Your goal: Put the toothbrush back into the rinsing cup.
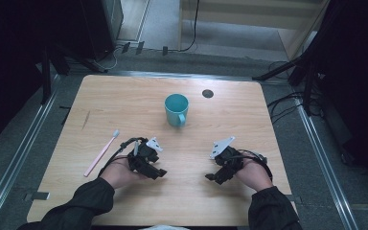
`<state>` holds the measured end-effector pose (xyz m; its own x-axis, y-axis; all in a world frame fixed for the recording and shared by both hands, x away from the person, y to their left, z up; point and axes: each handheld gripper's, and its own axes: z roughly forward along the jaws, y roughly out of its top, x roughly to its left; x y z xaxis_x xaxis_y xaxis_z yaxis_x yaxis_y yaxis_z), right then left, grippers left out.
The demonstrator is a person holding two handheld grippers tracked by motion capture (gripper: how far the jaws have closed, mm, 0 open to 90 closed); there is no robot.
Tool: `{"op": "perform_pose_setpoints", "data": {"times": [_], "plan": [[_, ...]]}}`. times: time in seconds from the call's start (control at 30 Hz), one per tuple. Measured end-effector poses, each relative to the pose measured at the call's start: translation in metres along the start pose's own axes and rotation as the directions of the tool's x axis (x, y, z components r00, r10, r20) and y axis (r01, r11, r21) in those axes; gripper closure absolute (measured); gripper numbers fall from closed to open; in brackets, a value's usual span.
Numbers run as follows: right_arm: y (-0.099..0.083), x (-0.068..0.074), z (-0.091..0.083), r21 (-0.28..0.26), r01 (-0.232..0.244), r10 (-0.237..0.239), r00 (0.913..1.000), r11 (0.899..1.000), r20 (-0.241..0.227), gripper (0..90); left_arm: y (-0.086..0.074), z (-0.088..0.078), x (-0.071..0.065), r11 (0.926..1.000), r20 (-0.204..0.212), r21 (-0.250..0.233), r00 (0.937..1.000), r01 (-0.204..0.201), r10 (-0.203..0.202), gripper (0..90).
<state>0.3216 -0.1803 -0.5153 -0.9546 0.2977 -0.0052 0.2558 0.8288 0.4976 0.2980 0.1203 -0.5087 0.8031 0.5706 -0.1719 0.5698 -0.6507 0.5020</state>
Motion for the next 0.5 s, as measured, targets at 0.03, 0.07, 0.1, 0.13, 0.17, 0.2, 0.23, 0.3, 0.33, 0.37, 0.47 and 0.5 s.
{"op": "perform_pose_setpoints", "data": {"times": [0.03,0.07,0.1,0.13,0.17,0.2,0.23,0.3,0.33,0.37,0.47,0.5], "plan": [[0.000,0.000,0.000,0.002,0.001,-0.001,1.0000,1.000,0.001,15.1,-0.001,-0.002,0.001,1.0000,-0.007,0.001,1.0000,-0.001,0.001,34.1],[0.001,0.000,0.000,0.001,0.000,0.000,1.0000,1.000,0.001,15.1,-0.002,-0.003,0.002,1.0000,-0.017,-0.005,0.9998,0.008,-0.008,31.9],[0.001,0.000,-0.001,-0.005,-0.003,0.003,1.0000,1.000,0.004,15.2,-0.003,-0.007,0.004,0.9999,-0.007,-0.013,1.0000,-0.002,0.002,25.4],[0.001,0.000,-0.001,-0.005,-0.003,0.003,1.0000,1.000,0.004,15.2,-0.003,-0.007,0.004,0.9999,-0.007,-0.013,1.0000,-0.002,0.002,23.1],[0.001,0.000,-0.001,-0.006,-0.002,0.002,1.0000,1.000,0.004,15.2,-0.003,-0.009,0.005,0.9996,0.003,-0.027,0.9999,-0.011,0.012,23.1],[0.001,0.000,-0.001,-0.006,-0.001,0.001,1.0000,1.000,0.007,15.2,-0.003,-0.011,0.005,0.9990,0.002,-0.043,0.9999,-0.012,0.012,20.0],[0.000,-0.001,-0.003,-0.011,-0.004,0.004,0.9999,1.000,0.015,15.2,-0.002,-0.014,0.006,0.9981,-0.010,-0.062,0.9999,-0.002,0.001,17.9],[0.000,-0.002,-0.003,-0.013,-0.010,0.010,0.9997,1.000,0.022,15.2,-0.003,-0.016,0.007,0.9975,-0.015,-0.070,0.9999,-0.002,0.001,18.3],[0.002,-0.003,-0.006,-0.023,-0.030,0.031,0.9993,0.999,0.023,15.2,-0.003,-0.018,0.008,0.9976,-0.036,-0.069,0.9994,-0.001,-0.002,24.0],[0.002,-0.003,-0.006,-0.023,-0.030,0.031,0.9993,0.999,0.023,15.2,-0.003,-0.018,0.008,0.9976,-0.036,-0.069,0.9994,-0.001,-0.002,28.1],[0.004,-0.005,-0.009,-0.039,-0.047,0.048,0.9986,0.998,0.022,15.8,-0.005,-0.022,0.010,0.9978,-0.041,-0.064,0.9990,0.016,-0.019,41.3],[0.004,-0.006,-0.010,-0.046,-0.047,0.048,0.9986,0.998,0.022,16.5,-0.005,-0.023,0.010,0.9979,-0.040,-0.060,0.9988,0.026,-0.028,41.3]]}}
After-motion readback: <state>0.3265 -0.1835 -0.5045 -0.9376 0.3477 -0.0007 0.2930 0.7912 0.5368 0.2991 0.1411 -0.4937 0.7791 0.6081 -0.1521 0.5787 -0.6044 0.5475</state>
